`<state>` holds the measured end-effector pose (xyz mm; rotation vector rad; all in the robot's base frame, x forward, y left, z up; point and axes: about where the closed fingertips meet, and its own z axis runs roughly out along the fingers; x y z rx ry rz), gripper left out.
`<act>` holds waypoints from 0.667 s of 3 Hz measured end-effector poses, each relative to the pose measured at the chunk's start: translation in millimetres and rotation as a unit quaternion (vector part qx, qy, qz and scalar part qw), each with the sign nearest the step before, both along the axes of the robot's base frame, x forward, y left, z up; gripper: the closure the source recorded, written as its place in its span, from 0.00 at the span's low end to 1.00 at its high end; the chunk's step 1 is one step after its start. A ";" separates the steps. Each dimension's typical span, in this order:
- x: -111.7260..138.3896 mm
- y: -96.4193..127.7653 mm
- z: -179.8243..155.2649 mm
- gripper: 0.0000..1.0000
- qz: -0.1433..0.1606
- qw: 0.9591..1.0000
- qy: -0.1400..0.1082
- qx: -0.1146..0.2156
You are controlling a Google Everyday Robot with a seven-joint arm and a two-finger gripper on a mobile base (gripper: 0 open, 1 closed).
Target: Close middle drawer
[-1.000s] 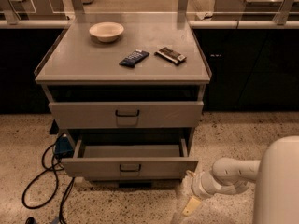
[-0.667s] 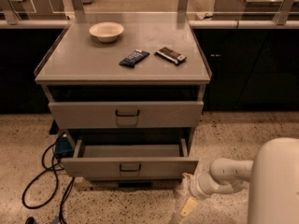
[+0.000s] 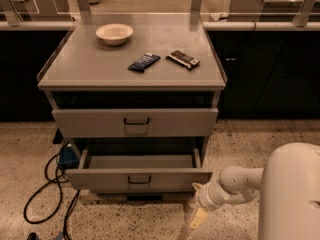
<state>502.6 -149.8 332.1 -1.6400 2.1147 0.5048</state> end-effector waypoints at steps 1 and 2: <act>21.5 8.3 -1.4 0.00 0.004 1.000 0.004 -0.006; 43.6 9.1 -5.8 0.00 -0.002 1.000 0.008 -0.006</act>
Offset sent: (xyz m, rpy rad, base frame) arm 0.0739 0.0069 -0.0086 -0.0156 0.0171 -0.0214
